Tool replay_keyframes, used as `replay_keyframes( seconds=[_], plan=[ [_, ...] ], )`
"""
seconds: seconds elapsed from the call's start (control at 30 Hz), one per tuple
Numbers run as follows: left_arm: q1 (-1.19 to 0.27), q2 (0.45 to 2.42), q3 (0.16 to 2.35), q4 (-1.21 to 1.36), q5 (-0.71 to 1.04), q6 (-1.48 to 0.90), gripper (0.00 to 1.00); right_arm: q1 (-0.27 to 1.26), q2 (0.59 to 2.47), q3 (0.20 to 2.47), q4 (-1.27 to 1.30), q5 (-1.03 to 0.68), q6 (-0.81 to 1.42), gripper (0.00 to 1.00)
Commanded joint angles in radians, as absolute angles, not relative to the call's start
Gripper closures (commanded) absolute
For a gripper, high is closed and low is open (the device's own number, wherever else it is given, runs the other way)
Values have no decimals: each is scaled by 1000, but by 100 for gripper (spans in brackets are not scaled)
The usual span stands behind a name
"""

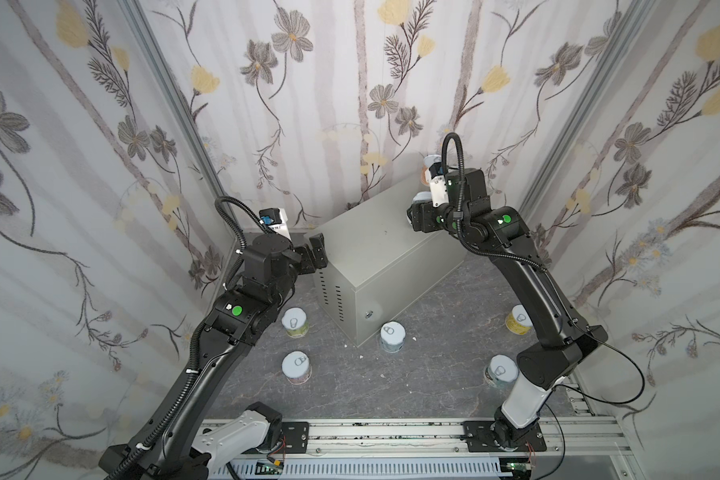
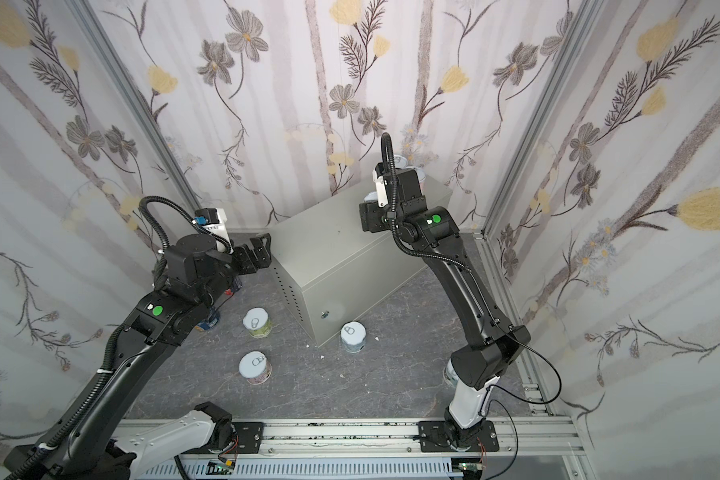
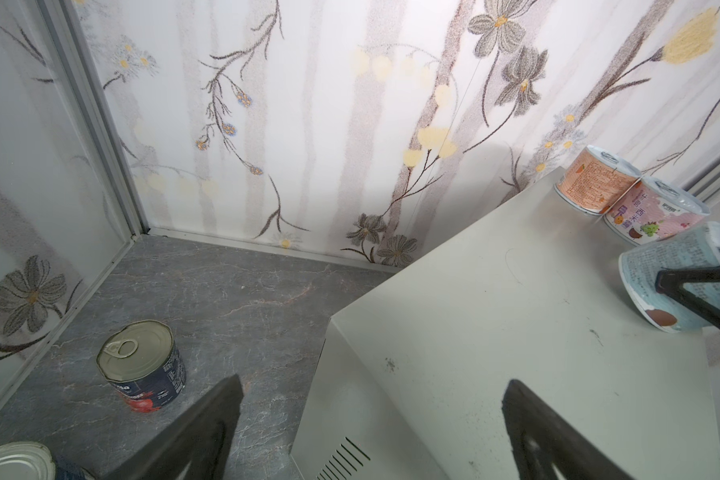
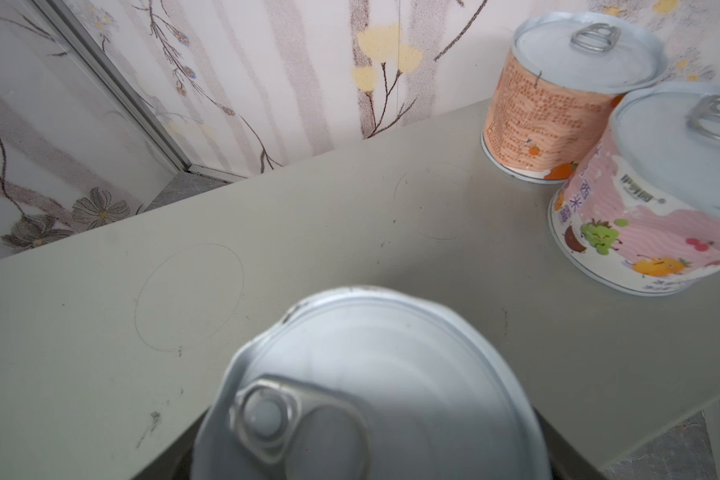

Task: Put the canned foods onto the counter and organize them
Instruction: 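Lower the white-lidded can beside the orange-labelled can on the cabinet top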

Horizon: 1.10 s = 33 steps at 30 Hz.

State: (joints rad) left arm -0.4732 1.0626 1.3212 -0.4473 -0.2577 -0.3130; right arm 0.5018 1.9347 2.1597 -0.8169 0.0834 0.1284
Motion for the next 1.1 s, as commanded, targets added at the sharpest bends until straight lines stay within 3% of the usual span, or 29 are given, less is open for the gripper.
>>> replay_keyframes(
  seconds=[0.0,0.43,0.73,1.07],
  plan=[
    [-472,1057,1310,-408,-260,-302,0,500,1959,2173,-818,66,94,13],
    [-472,1031,1301,-410,-268,-294,0,499,1989,2183,-747,55,92,0],
    [-471,1004,1269,-411,-276,-303,0,501,1900,2174,-703,91,89,0],
    [-471,972,1247,-412,-278,-311,0,503,1605,1786,-431,44,80,0]
  ],
)
